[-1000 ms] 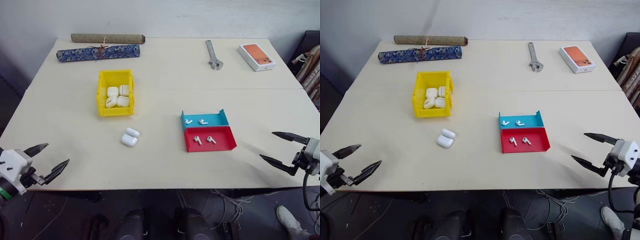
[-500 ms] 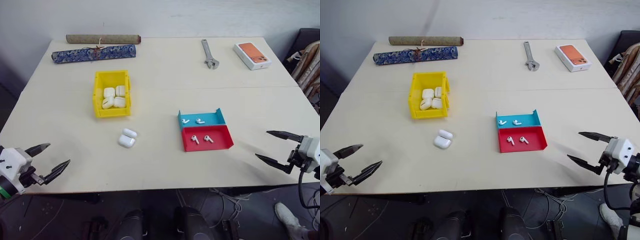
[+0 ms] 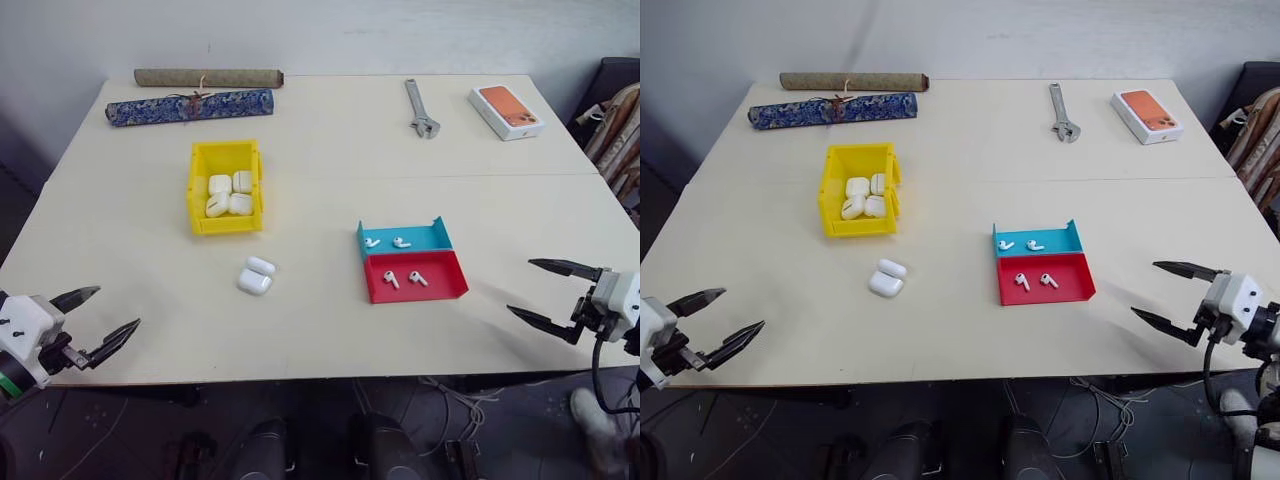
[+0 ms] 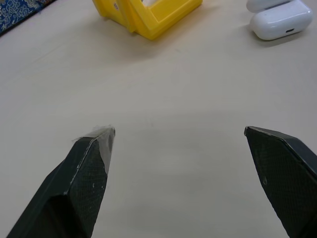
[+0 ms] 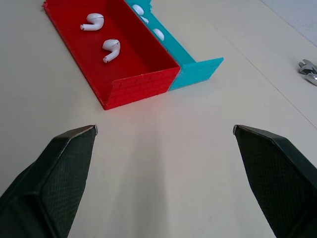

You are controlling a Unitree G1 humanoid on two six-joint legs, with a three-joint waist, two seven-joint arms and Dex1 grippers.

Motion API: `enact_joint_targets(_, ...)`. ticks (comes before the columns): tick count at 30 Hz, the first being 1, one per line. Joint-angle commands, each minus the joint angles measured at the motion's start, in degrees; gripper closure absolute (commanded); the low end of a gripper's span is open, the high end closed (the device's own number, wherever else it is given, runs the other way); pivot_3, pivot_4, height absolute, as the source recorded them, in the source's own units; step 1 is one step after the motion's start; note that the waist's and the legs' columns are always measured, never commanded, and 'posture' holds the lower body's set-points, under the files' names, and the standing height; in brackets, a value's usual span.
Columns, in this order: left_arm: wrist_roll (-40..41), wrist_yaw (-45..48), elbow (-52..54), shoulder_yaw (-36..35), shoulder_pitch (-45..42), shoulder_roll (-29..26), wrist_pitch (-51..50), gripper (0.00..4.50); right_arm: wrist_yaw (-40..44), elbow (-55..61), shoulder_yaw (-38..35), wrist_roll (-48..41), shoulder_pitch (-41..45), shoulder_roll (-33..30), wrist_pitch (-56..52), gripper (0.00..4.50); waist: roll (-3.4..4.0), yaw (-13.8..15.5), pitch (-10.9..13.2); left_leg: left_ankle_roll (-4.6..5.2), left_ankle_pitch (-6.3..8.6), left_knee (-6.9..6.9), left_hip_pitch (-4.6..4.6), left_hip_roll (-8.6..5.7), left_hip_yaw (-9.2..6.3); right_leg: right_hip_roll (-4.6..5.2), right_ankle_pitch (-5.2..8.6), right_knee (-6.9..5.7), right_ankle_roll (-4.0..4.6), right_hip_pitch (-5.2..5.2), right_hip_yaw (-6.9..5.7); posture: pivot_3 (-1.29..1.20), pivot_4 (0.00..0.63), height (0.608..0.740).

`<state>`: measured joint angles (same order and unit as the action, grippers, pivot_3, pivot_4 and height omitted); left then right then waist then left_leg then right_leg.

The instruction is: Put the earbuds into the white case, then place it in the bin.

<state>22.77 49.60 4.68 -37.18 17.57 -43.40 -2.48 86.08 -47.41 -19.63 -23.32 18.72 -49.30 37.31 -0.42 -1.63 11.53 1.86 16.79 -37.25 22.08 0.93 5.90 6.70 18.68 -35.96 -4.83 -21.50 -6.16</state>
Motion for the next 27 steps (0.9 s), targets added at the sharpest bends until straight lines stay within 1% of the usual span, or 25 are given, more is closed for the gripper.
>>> enact_joint_targets(1,0.4,-0.6,2.0,-0.7,0.1,0.0,0.0,0.08,-0.1,1.4,-0.2,-0.5,0.3,-0.4,0.3,0.0,0.0,0.0,0.0,0.0,0.0,0.0,0.0,0.0,0.0,0.0,0.0,0.0,0.0,0.0,0.0,0.0,0.15,0.74)
enact_joint_targets(5,1.0,-0.8,2.5,-1.1,0.6,-0.1,-2.1,0.08,-0.2,3.0,0.2,-1.2,0.6,-0.1,-0.8,0.0,0.0,0.0,0.0,0.0,0.0,0.0,0.0,0.0,0.0,0.0,0.0,0.0,0.0,0.0,0.0,0.0,0.15,0.74)
enact_joint_targets(8,1.8,-0.3,2.6,-3.3,2.8,-1.8,-6.8,0.08,-0.4,6.7,0.2,-3.1,0.7,0.9,-4.0,0.0,0.0,-0.1,0.0,0.0,0.0,0.0,0.0,0.0,-0.01,0.0,0.0,0.0,0.0,0.0,0.0,0.0,0.15,0.74)
enact_joint_targets(10,0.8,-0.5,1.6,-4.7,4.1,-3.1,-8.7,0.08,-0.2,9.4,0.1,-4.4,0.5,1.6,-5.4,0.0,0.0,-0.2,0.0,0.0,0.0,0.02,0.0,0.02,0.0,-0.01,0.0,-0.01,0.0,-0.01,0.0,0.0,0.15,0.74)
enact_joint_targets(12,-0.7,-2.2,-1.8,-7.8,6.3,-5.7,-14.3,0.08,1.7,14.8,-1.0,-9.5,0.2,4.4,-6.5,0.0,0.0,-0.2,0.0,-0.01,0.0,0.04,0.0,0.02,-0.01,-0.01,0.0,-0.02,0.0,-0.02,0.0,0.0,0.15,0.74)
enact_joint_targets(16,0.4,-4.9,-5.8,-13.5,6.6,-8.7,-24.3,0.08,1.4,22.6,0.4,-11.2,-2.6,6.6,-9.5,0.0,0.05,0.1,0.0,-0.04,-0.01,0.07,0.0,0.06,-0.03,-0.03,0.01,-0.03,0.02,-0.04,-0.03,0.0,0.15,0.74)
enact_joint_targets(17,0.4,-5.1,-5.6,-14.8,7.4,-9.6,-27.9,0.08,1.7,24.9,0.4,-12.8,-3.0,7.9,-9.7,0.0,0.04,0.1,0.0,-0.04,0.0,0.08,0.0,0.06,-0.05,-0.03,0.01,-0.02,0.02,-0.04,-0.04,0.0,0.15,0.74)
enact_joint_targets(21,0.8,-4.4,-3.7,-17.8,9.4,-11.5,-36.1,0.08,1.0,29.2,0.8,-13.7,-3.9,10.5,-9.9,0.0,0.03,0.2,0.0,-0.18,0.12,0.06,0.02,0.01,-0.06,0.03,0.01,0.0,0.02,-0.03,-0.03,0.0,0.15,0.74)
enact_joint_targets(23,1.9,-4.3,-0.9,-18.8,9.3,-12.0,-40.2,0.08,1.2,30.0,0.8,-14.0,-4.1,11.0,-10.6,0.0,0.03,0.2,0.0,-0.33,0.19,0.07,0.02,0.01,-0.07,0.03,0.01,0.0,0.02,-0.04,-0.03,0.0,0.15,0.74)
enact_joint_targets(27,7.3,-3.0,9.9,-19.5,9.0,-13.2,-52.4,0.08,3.1,29.9,1.1,-14.4,-4.8,10.8,-11.7,0.0,0.03,0.2,0.0,-0.35,0.2,0.07,0.02,0.01,-0.08,0.04,0.01,0.0,0.02,-0.04,-0.02,0.0,0.15,0.74)
